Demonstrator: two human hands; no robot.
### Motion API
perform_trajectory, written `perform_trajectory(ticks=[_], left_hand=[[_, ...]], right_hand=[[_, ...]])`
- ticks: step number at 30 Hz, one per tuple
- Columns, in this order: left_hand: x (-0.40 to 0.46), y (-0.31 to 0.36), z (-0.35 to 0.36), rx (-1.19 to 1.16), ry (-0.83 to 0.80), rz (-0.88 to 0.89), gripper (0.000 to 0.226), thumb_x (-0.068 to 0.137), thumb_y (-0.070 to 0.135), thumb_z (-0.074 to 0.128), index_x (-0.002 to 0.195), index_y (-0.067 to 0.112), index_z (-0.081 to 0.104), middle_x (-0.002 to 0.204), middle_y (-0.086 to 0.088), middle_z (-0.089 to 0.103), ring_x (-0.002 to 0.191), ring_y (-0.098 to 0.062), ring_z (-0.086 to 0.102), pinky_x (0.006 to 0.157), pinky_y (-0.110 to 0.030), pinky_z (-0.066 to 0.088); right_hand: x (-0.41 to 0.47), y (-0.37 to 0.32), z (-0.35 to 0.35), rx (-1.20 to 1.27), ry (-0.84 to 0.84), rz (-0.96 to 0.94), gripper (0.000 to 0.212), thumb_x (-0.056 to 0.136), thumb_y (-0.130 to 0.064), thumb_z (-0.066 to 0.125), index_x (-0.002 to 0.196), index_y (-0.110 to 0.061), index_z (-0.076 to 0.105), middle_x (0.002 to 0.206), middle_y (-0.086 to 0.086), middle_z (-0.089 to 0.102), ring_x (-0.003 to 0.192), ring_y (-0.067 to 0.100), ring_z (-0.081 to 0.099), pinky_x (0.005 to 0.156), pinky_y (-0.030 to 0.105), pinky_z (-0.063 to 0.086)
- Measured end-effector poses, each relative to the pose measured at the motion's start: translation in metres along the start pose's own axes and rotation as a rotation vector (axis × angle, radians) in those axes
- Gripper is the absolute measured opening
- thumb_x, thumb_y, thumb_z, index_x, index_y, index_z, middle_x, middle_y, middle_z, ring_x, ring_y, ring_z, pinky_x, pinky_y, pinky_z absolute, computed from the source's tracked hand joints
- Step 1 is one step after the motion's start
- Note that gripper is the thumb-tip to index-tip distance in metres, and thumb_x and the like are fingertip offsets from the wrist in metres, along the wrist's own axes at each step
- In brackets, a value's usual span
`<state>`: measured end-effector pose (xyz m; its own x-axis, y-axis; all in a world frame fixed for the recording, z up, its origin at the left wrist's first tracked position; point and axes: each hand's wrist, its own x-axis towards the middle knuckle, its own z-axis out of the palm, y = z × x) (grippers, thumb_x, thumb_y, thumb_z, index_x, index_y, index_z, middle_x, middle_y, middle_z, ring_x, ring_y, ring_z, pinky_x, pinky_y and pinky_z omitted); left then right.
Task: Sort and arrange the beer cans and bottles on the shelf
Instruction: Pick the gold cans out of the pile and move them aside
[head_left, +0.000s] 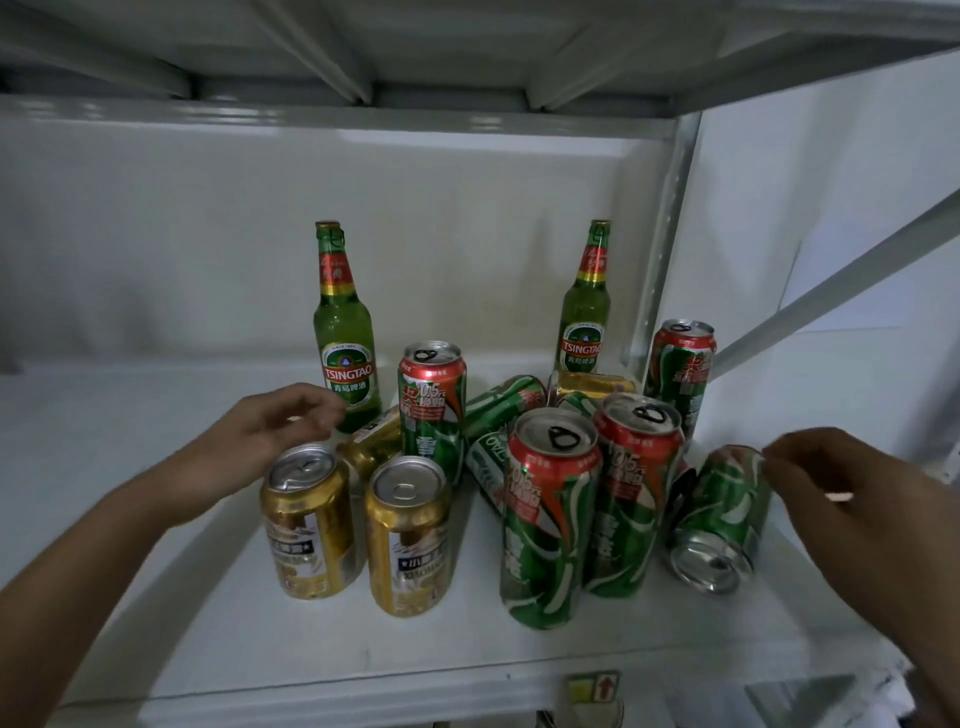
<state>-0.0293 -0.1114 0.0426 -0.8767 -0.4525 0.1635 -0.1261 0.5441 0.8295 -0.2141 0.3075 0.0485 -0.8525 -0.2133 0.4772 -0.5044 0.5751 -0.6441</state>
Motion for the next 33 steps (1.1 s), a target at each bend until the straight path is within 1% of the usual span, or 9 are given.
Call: perform_trajectory(ticks=[1,5,13,17,20,23,25,28,33], left_hand=[[0.006,-0.003,-0.003,0.008,-0.068,-0.019,0.045,0.086,0.05,0.074,0.125,0.029,0.068,0.121,0.005,0.073,0.114,-0.015,0.07,0.092,-0.038,0.057],[0.029,-0.009,-0.014,0.082,-0.265,-0.101,0.049,0.09,0.042,0.073,0.137,0.036,0.06,0.127,0.006,0.071,0.117,-0.015,0.069,0.099,-0.042,0.056],[0.055,-0.01,-0.012,0.209,-0.571,-0.247,0.081,0.082,0.035,0.082,0.145,0.05,0.033,0.132,0.019,0.061,0.114,0.004,0.064,0.086,-0.02,0.056],[0.064,-0.014,-0.002,0.282,-0.506,-0.25,0.087,0.071,0.047,0.09,0.142,0.045,0.041,0.128,0.01,0.065,0.111,-0.008,0.068,0.091,-0.029,0.057],[0.065,-0.017,0.002,0.237,-0.409,-0.248,0.08,0.057,0.046,0.096,0.125,0.033,0.056,0.118,0.0,0.071,0.105,-0.017,0.071,0.088,-0.035,0.057],[0.061,-0.014,0.007,0.212,-0.324,-0.217,0.052,0.071,0.015,0.091,0.113,0.016,0.061,0.109,-0.011,0.07,0.096,-0.026,0.071,0.074,-0.033,0.056],[0.061,-0.017,0.007,0.172,-0.257,-0.198,0.045,0.072,0.006,0.088,0.11,0.012,0.063,0.106,-0.013,0.07,0.095,-0.03,0.071,0.071,-0.032,0.057],[0.057,-0.017,0.001,0.048,-0.188,-0.18,0.056,0.063,0.016,0.09,0.113,0.015,0.066,0.109,-0.017,0.067,0.094,-0.034,0.071,0.069,-0.031,0.058],[0.055,-0.012,-0.002,0.014,0.039,-0.089,0.053,0.064,0.022,0.085,0.114,0.018,0.069,0.109,-0.012,0.07,0.094,-0.026,0.071,0.07,-0.03,0.058]], right_hand=[[0.007,0.01,0.007,-0.094,-0.035,0.039,0.007,0.095,-0.032,0.063,0.091,-0.029,0.067,0.085,-0.005,0.072,0.075,0.017,0.066,0.061,0.031,0.047],[0.024,0.032,0.027,-0.36,-0.139,0.143,0.059,0.091,-0.061,0.045,0.112,-0.009,0.062,0.1,0.017,0.069,0.09,0.039,0.067,0.076,0.043,0.052],[0.039,0.027,0.039,-0.322,-0.339,0.444,0.088,0.065,-0.096,0.037,0.11,-0.021,0.039,0.106,0.021,0.061,0.091,0.039,0.063,0.079,0.044,0.056],[0.046,0.025,0.037,-0.212,-0.413,0.542,0.093,0.07,-0.087,0.056,0.122,-0.01,0.048,0.106,0.019,0.065,0.081,0.036,0.071,0.067,0.04,0.06],[0.047,0.028,0.04,-0.114,-0.36,0.567,0.07,0.08,-0.067,0.068,0.118,-0.009,0.055,0.097,0.013,0.064,0.074,0.031,0.069,0.053,0.034,0.056],[0.04,0.026,0.039,-0.01,-0.268,0.572,0.05,0.087,-0.052,0.069,0.12,-0.017,0.055,0.097,0.008,0.057,0.08,0.024,0.057,0.055,0.029,0.045],[0.036,0.026,0.038,0.016,-0.206,0.538,0.064,0.085,-0.055,0.072,0.134,-0.017,0.055,0.109,0.014,0.057,0.091,0.028,0.053,0.064,0.031,0.043],[0.032,0.022,0.031,0.07,-0.097,0.483,0.087,0.067,-0.067,0.069,0.142,-0.026,0.049,0.108,0.013,0.063,0.096,0.032,0.06,0.087,0.042,0.054],[0.022,0.01,0.02,0.083,0.057,0.273,0.079,0.077,-0.048,0.083,0.141,-0.036,0.038,0.099,0.01,0.062,0.089,0.034,0.064,0.084,0.044,0.05]])
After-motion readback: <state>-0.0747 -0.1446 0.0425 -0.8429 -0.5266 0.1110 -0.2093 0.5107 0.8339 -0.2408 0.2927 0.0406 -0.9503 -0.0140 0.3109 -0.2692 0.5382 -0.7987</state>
